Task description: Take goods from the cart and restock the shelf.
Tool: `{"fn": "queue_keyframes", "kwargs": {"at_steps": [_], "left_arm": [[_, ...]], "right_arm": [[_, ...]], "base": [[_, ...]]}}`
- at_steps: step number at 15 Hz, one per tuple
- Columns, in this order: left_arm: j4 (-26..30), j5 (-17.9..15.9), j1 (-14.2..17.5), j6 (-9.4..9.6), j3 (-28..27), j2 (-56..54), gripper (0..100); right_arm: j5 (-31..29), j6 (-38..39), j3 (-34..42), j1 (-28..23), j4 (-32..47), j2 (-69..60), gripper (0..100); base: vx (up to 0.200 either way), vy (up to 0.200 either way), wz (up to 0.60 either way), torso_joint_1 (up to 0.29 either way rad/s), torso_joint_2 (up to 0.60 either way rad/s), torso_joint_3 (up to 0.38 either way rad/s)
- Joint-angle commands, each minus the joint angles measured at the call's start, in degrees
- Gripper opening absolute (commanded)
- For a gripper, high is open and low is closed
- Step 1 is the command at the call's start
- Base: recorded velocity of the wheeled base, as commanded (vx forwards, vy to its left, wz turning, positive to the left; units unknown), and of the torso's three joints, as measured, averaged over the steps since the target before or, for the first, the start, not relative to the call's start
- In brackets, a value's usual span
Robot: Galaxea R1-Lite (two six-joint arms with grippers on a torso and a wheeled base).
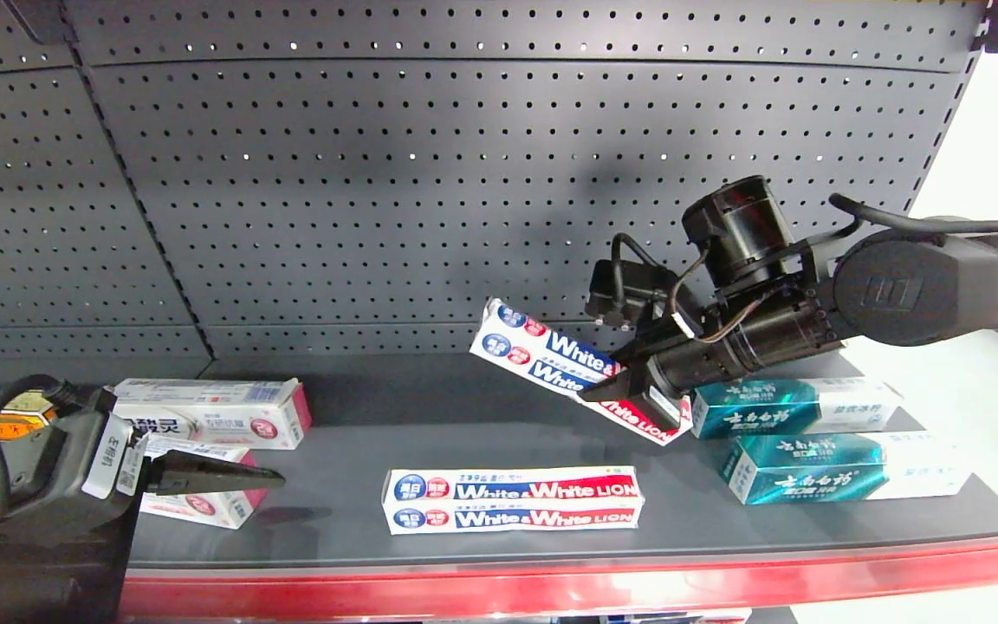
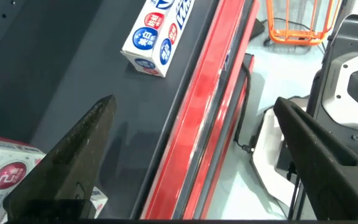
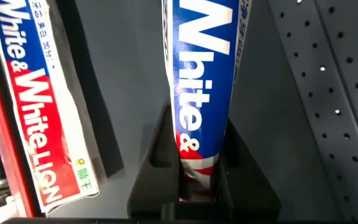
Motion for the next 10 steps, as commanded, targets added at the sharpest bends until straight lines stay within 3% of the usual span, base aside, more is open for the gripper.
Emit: {"fn": "queue_keyframes", "kwargs": {"at_steps": [1, 10], "left_arm": [[0.01, 0.00, 0.02, -0.06, 0.94, -0.16, 100], [-0.07, 0.09, 0.11, -1.64, 5.07, -3.67, 100]], "right_arm": [[0.03, -1.30, 0.09, 0.00, 0.15, 0.37, 0], [1.26, -2.35, 2.11, -0.70, -0.03, -0.33, 0]], "base": [[0.000, 0.000, 0.00, 0.000, 0.00, 0.000], [0.000, 0.000, 0.00, 0.000, 0.00, 0.000]]}}
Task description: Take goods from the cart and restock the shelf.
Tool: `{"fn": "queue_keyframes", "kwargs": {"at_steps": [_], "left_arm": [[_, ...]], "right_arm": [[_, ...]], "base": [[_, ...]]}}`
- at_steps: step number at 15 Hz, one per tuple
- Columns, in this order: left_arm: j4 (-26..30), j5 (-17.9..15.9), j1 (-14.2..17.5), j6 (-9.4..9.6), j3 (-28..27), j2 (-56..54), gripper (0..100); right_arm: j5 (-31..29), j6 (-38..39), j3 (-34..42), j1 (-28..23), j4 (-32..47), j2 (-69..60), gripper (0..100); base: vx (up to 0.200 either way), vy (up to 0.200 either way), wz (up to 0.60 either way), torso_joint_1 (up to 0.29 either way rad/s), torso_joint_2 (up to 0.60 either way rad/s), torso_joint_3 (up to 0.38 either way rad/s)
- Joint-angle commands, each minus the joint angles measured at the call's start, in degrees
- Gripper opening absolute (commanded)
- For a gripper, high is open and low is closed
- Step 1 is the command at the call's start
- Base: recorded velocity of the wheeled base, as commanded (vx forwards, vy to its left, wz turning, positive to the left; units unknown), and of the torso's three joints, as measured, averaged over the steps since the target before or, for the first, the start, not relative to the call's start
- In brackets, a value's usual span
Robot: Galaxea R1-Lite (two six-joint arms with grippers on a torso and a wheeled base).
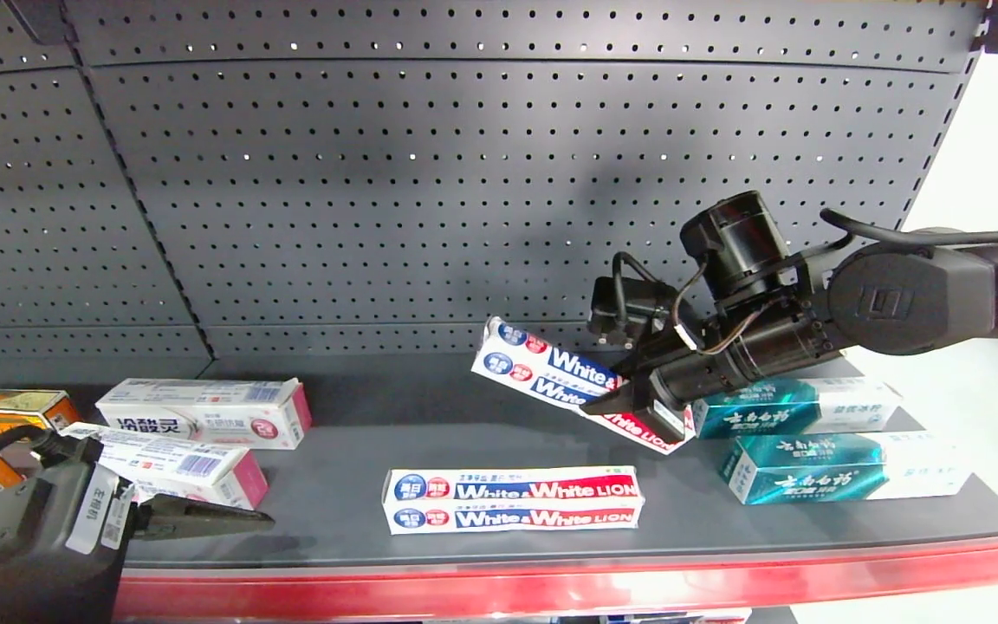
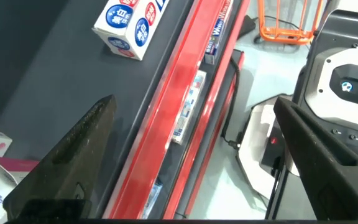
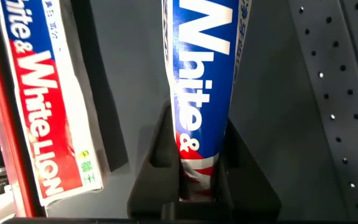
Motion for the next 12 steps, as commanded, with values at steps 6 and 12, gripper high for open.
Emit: {"fn": "queue_keyframes", "kwargs": {"at_steps": [6, 12], "left_arm": [[-0.04, -0.01, -0.11, -0.02, 0.13, -0.62, 100], [0.05, -0.01, -0.11, -0.02, 0.40, -0.62, 100]], "right_arm": [[0.15, -1.89, 0.62, -0.16, -0.19, 0.35, 0], [-0.03, -2.16, -0.79, 2.13, -0.19, 2.99, 0]], "base": [[0.000, 0.000, 0.00, 0.000, 0.00, 0.000], [0.000, 0.000, 0.00, 0.000, 0.00, 0.000]]}}
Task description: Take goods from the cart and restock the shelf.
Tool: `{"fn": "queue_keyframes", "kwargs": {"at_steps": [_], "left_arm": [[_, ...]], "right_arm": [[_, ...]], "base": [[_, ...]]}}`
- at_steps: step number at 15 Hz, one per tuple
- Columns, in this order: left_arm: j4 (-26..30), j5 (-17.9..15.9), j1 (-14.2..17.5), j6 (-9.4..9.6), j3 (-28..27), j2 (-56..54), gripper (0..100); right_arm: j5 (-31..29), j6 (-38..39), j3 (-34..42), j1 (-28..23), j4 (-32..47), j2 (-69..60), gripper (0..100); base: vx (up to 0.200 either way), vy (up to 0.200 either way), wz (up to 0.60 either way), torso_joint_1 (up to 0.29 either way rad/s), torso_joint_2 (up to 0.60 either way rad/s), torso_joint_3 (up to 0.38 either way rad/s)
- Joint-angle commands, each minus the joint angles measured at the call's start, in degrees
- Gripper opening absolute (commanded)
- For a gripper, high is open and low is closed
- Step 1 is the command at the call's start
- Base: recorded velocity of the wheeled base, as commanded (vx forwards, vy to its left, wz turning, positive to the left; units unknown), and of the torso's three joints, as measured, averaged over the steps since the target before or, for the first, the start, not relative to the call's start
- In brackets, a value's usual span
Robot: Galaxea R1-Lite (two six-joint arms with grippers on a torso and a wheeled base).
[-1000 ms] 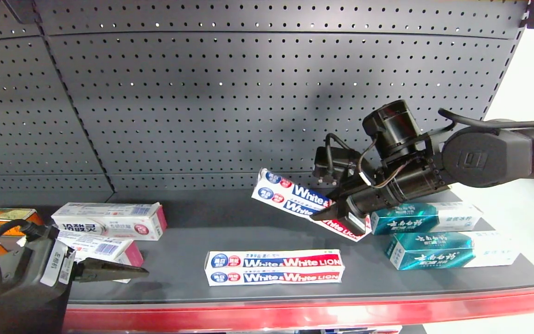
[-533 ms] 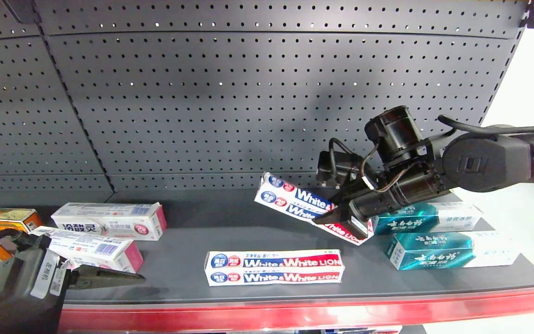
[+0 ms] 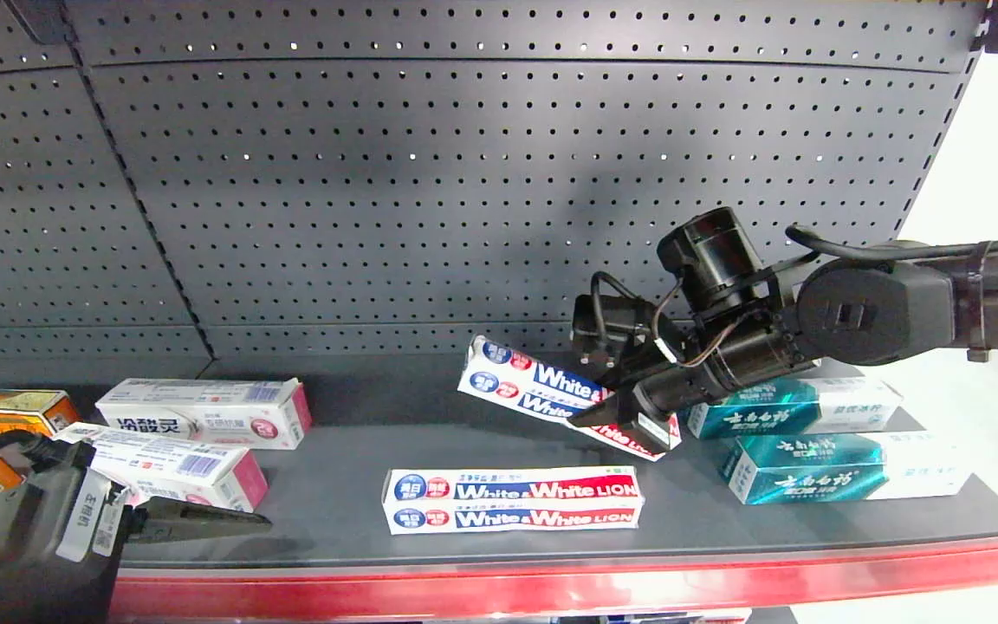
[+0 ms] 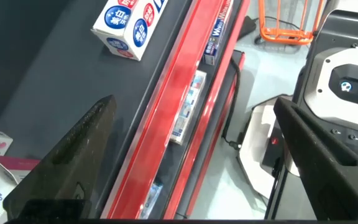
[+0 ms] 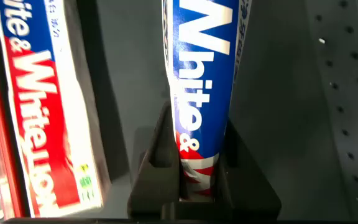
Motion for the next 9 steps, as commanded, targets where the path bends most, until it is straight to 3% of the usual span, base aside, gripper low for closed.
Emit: {"fn": "queue_keyframes", "kwargs": {"at_steps": [1, 9], "left_arm": [[0.04, -0.01, 0.00, 0.00, 0.07, 0.01, 100], [0.04, -0.01, 0.00, 0.00, 0.86, -0.25, 100]], "right_arm": [[-0.08, -0.05, -0.19, 0.68, -0.01, 1.26, 0], [-0.08, 0.04, -3.09, 2.62, 0.08, 4.25, 0]], "base": [[0.000, 0.000, 0.00, 0.000, 0.00, 0.000], [0.000, 0.000, 0.00, 0.000, 0.00, 0.000]]}}
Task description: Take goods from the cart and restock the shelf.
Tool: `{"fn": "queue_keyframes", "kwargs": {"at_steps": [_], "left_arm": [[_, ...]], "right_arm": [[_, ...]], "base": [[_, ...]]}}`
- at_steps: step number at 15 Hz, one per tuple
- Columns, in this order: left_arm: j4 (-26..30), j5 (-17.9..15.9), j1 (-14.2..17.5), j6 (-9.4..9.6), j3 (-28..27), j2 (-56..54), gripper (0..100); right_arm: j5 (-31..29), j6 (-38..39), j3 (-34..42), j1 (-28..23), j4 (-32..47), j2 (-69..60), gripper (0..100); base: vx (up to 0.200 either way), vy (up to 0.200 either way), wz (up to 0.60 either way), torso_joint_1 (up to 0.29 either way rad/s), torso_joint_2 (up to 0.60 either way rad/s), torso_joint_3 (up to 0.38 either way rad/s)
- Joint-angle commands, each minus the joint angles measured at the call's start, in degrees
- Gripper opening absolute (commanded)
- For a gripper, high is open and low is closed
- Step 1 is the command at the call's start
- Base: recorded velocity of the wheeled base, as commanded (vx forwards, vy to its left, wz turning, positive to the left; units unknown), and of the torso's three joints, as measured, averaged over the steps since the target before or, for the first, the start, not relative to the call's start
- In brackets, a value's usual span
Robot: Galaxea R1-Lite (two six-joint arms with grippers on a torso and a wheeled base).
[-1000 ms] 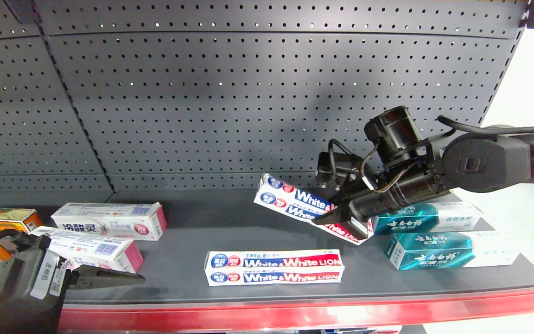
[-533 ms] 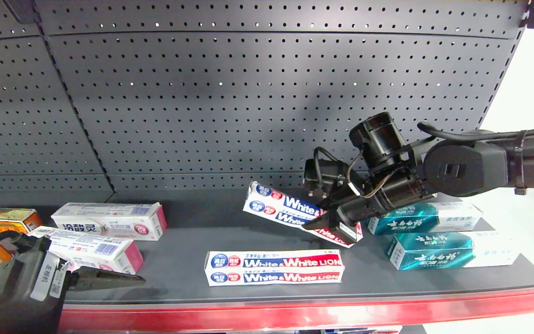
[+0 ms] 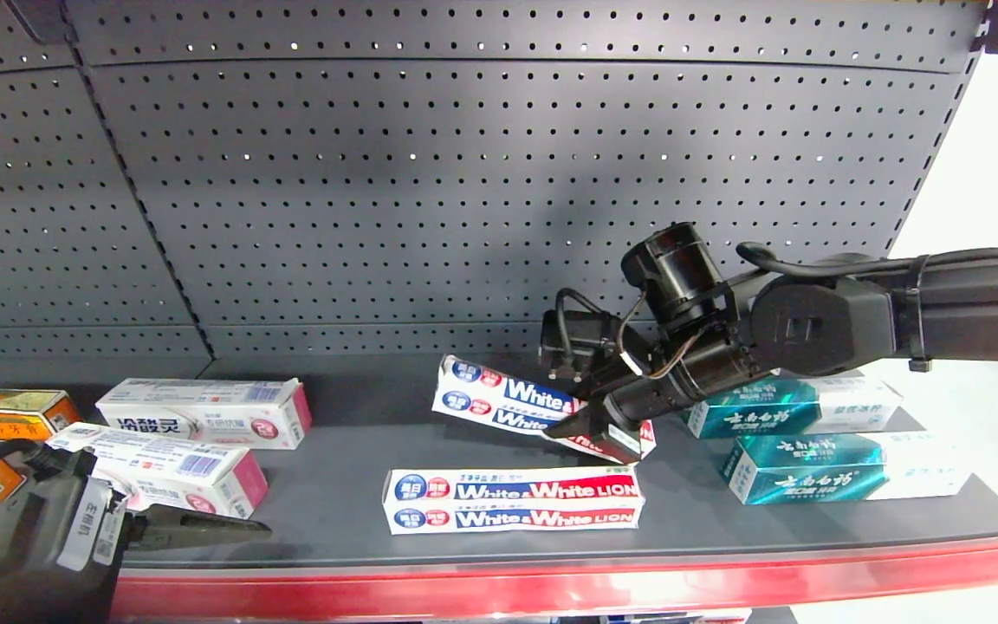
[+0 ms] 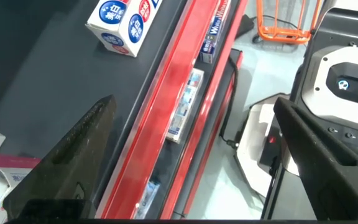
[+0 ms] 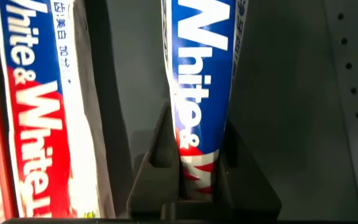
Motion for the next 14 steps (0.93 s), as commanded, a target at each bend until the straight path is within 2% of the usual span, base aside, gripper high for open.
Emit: {"fn": "queue_keyframes", "kwargs": {"at_steps": [1, 14], "left_arm": [[-0.01, -0.01, 0.00, -0.02, 0.33, -0.18, 100], [-0.01, -0.01, 0.00, -0.20, 1.12, -0.62, 100]], "right_arm": [[0.03, 0.02, -0.39, 0.45, -0.01, 0.99, 0], [0.03, 0.10, -2.41, 1.16, 0.08, 2.93, 0]], "base": [[0.000, 0.000, 0.00, 0.000, 0.00, 0.000], [0.000, 0.000, 0.00, 0.000, 0.00, 0.000]]}}
